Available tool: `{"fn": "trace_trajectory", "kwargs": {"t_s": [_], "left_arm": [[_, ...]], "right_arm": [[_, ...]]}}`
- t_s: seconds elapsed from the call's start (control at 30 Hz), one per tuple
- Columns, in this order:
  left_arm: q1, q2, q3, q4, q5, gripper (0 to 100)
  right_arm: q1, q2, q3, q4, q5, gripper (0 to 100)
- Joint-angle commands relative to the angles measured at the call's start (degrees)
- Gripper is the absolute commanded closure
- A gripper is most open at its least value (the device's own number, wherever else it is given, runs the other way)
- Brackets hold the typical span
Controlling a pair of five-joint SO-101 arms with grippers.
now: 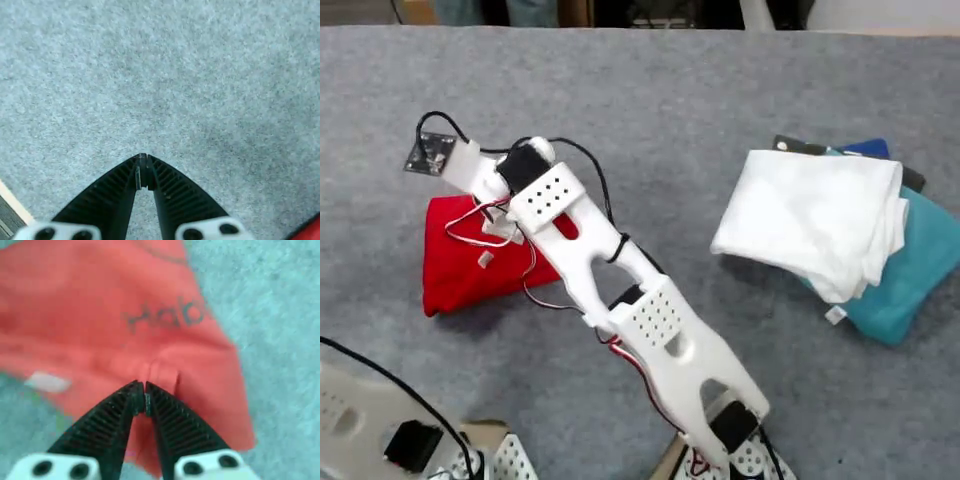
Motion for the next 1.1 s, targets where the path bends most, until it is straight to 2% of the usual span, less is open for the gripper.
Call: {"fn": "trace_trajectory", "kwargs": {"t_s": [0.0,0.13,0.23,0.33,0.4,0.57,0.8,0.87,1.07], "left_arm": [[0.0,-1.1,0.6,-1.2,-0.4,97],[0.0,-1.0,0.0,-2.2,-0.5,97],[-0.3,-1.1,0.1,-3.5,-0.5,97],[-0.6,-1.0,0.6,-3.4,-1.0,97],[-0.6,-1.0,0.6,-3.1,-2.7,97],[-0.2,-1.5,0.0,-3.1,-4.1,97],[1.8,-1.4,0.1,0.1,-3.9,97],[1.7,-1.4,0.0,-0.1,-4.0,97],[0.0,-1.2,0.0,-0.3,-4.1,97]], "right_arm": [[-0.1,-0.9,-1.4,3.1,-0.6,98.4],[0.1,-5.9,8.7,3.2,-1.4,98.5],[1.1,-14.4,23.9,3.2,-1.9,98.5],[1.4,-24.4,40.2,2.5,1.6,98.5],[1.8,-30.3,44.1,-0.5,4.1,98.5],[2.4,-33.3,35.7,-10.0,1.5,98.3],[1.0,-13.5,24.1,-25.7,-6.9,98.3],[1.4,-8.0,19.2,-25.2,-7.2,98.3],[1.8,1.6,2.1,-13.7,-6.9,98.3]]}}
